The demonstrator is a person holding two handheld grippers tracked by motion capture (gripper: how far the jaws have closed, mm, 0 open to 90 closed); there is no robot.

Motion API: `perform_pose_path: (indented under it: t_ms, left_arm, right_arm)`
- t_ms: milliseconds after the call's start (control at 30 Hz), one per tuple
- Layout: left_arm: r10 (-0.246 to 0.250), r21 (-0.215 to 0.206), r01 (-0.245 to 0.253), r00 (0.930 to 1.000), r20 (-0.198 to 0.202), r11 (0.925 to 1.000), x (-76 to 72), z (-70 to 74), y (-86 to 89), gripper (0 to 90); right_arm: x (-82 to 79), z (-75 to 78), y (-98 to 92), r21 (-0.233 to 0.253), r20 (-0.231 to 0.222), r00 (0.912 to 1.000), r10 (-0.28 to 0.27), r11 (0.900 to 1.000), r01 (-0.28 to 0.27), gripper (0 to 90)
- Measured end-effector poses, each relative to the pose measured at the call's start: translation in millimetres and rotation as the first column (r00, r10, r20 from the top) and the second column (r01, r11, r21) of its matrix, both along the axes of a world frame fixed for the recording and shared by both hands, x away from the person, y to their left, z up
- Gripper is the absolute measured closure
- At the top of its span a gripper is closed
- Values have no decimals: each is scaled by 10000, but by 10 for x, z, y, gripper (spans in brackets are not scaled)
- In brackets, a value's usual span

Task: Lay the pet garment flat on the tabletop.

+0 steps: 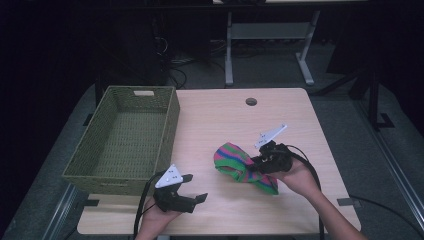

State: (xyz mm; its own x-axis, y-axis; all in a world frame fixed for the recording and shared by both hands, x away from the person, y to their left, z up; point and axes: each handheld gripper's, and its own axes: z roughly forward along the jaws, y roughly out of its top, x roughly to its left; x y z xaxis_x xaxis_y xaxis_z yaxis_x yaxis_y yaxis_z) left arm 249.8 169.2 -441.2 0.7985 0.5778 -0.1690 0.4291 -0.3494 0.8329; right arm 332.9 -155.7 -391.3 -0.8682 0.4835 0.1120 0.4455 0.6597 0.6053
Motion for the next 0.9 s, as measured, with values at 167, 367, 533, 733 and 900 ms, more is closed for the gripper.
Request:
perform_pose_path:
  t_ms: [167, 367, 533, 733, 900]
  left_arm:
    - [-21, -5, 21, 10000, -18, 10000, 3, -3, -10, 159]
    - [-83, 45, 83, 9999, 76, 10000, -7, -2, -24, 159]
    - [-62, 27, 62, 10000, 77, 10000, -3, 0, -5, 159]
    - [-74, 7, 74, 10000, 50, 10000, -2, 2, -6, 159]
    - [-61, 21, 60, 10000, 44, 10000, -5, 1, -6, 159]
  right_arm:
    - [-27, -91, 22, 114, -116, 9999, 31, 9999, -30, 700]
    - [-32, -161, 60, 141, -317, 9995, 83, 9999, -78, 699]
    - [-30, -265, 136, -46, -498, 9984, 266, 9996, -269, 699]
    - [-34, -335, 212, -195, -618, 9971, 448, 9987, -461, 694]
    - [-19, -395, 261, -366, -723, 9961, 507, 9979, -535, 690]
